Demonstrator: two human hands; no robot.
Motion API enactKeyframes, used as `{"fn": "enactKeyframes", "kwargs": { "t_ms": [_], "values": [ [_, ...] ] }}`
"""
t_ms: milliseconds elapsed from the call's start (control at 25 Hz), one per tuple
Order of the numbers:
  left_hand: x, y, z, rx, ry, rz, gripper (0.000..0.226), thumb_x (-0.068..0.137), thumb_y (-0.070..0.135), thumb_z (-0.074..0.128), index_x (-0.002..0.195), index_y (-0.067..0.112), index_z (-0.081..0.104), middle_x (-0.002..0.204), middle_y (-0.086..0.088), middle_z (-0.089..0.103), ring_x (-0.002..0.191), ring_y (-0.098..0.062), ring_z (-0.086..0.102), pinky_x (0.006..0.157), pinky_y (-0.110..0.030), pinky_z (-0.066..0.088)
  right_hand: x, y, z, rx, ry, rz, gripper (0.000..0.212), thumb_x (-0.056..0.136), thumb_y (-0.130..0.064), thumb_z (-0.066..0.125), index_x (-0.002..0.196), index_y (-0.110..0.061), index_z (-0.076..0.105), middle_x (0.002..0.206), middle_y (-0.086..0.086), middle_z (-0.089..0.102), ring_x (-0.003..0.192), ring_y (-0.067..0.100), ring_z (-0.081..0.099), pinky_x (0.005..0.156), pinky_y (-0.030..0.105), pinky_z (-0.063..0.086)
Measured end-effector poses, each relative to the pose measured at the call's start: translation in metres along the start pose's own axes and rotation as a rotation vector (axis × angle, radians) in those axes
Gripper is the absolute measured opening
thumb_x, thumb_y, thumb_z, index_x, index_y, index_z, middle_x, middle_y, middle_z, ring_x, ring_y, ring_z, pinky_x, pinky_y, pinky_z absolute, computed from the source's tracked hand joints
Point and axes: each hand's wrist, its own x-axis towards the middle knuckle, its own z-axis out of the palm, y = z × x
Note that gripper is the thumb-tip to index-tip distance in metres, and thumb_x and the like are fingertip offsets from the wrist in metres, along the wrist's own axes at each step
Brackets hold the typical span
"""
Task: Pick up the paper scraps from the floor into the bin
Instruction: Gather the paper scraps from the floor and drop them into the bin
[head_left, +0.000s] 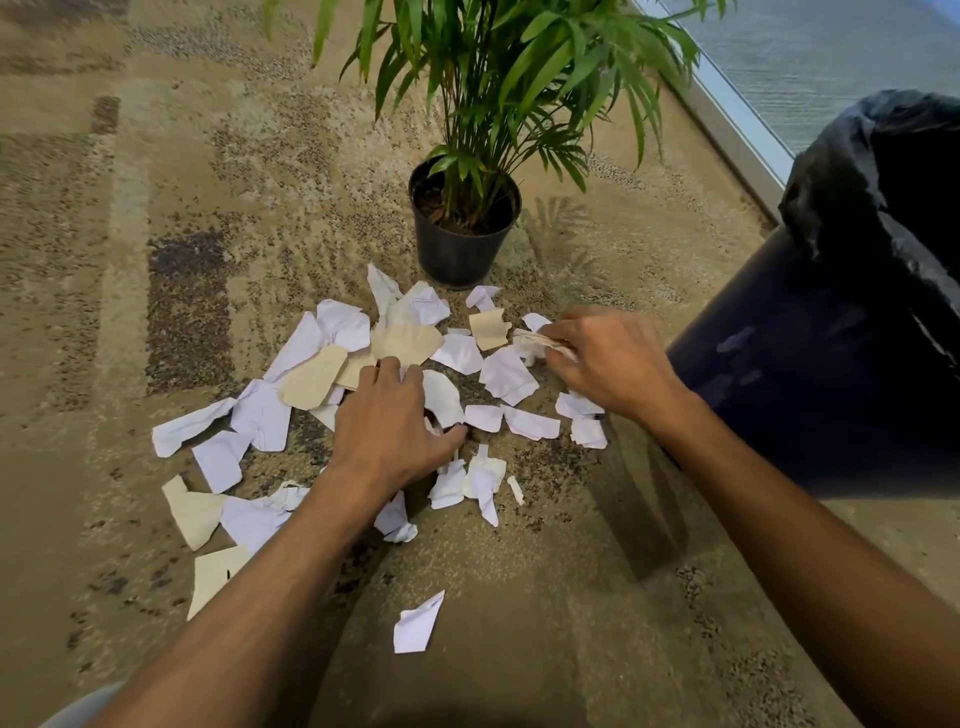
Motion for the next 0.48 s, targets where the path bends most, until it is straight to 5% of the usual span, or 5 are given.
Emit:
{"fn": "enactKeyframes", "kwargs": {
  "t_ms": [160,280,480],
  "values": [
    [-0.001,0.001,0.003,-0.018,0.015,0.015,0.07,0.076,0.06,0.06,0.13,0.016,0.048,0.124,-0.007,0.047,0.114,-0.026,0.044,0.078,-0.037,0.047,0.007,-0.023,0.029,-0.047,-0.1,-0.062,0.038,0.102,-0.044,0.034,0.121,-0.025,0.059,0.103,-0.003,0.067,0.084,0.011,0.061,0.056,0.026,0.05],
    [0.001,0.0,0.004,0.029,0.035,0.055,0.085,0.073,0.055,0.066,0.145,0.026,0.03,0.143,-0.011,0.035,0.131,-0.03,0.032,0.095,-0.042,0.042,-0.007,-0.03,0.034,-0.053,-0.177,-0.106,0.063,0.096,-0.064,0.023,0.139,-0.023,0.044,0.117,0.002,0.061,0.094,0.016,0.061,0.06,0.028,0.051],
    [0.001,0.003,0.003,0.147,0.07,0.284,0.072,0.073,0.054,0.062,0.139,0.035,0.041,0.153,-0.006,0.028,0.142,-0.029,0.016,0.109,-0.052,0.022,-0.007,-0.037,0.027,-0.099,-0.269,-0.112,0.07,0.091,-0.063,0.045,0.148,-0.023,0.032,0.134,0.006,0.051,0.112,0.023,0.057,0.076,0.036,0.052]
  ]
}}
